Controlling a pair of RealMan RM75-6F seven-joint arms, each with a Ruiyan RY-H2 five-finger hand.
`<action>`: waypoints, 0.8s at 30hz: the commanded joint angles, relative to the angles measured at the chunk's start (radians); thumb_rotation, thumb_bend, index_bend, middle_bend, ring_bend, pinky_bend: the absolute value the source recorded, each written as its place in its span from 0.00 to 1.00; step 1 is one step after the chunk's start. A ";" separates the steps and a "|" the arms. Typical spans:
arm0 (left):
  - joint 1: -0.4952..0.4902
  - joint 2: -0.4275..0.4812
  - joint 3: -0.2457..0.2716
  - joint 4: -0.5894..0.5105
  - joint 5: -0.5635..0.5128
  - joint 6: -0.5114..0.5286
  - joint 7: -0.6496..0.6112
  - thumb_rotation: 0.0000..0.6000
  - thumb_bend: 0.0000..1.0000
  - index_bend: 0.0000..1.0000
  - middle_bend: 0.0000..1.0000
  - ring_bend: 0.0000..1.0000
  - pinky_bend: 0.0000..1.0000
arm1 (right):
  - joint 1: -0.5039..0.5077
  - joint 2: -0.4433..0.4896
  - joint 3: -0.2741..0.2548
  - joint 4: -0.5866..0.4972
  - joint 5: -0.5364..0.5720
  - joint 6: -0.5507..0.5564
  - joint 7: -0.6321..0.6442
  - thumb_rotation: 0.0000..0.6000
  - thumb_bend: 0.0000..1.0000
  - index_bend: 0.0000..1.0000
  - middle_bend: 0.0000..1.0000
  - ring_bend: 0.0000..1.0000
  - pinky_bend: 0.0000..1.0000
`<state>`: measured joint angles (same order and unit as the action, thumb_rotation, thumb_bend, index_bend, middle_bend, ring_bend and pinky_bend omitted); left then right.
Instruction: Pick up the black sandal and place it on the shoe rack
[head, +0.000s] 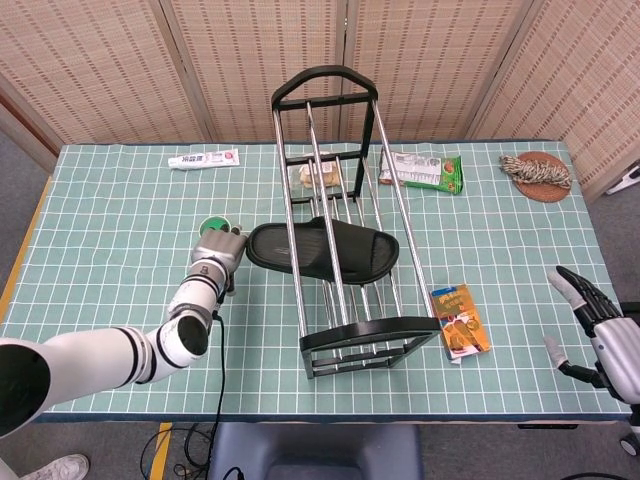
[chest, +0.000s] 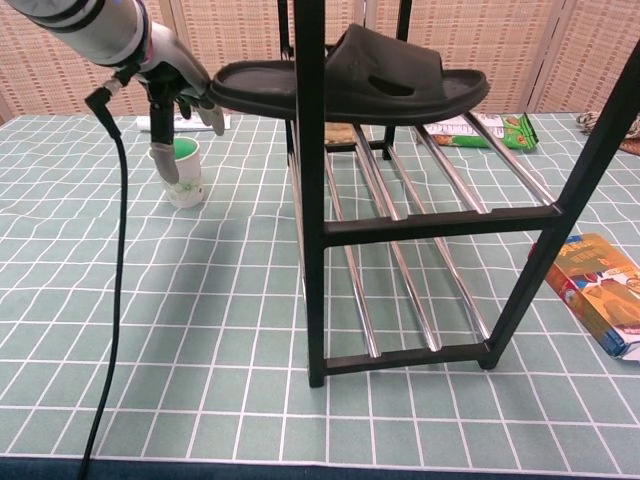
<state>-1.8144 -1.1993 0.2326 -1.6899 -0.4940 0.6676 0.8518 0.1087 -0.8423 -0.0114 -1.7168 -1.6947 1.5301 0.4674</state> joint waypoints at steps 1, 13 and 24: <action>-0.011 -0.007 -0.013 -0.004 -0.018 0.015 0.019 1.00 0.15 0.09 0.03 0.00 0.13 | -0.002 0.001 -0.001 0.000 -0.003 0.005 0.002 1.00 0.45 0.00 0.00 0.00 0.09; 0.003 -0.010 -0.052 -0.009 -0.055 0.096 0.088 1.00 0.15 0.08 0.03 0.00 0.13 | -0.006 0.006 -0.006 0.003 -0.009 0.010 0.007 1.00 0.45 0.00 0.00 0.00 0.09; 0.204 0.131 -0.060 -0.073 0.099 0.078 -0.025 1.00 0.15 0.08 0.03 0.00 0.13 | 0.011 -0.008 -0.002 -0.007 0.013 -0.036 -0.039 1.00 0.45 0.00 0.00 0.00 0.09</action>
<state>-1.6663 -1.1108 0.1762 -1.7349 -0.4534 0.7553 0.8782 0.1169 -0.8470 -0.0143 -1.7210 -1.6849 1.4993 0.4362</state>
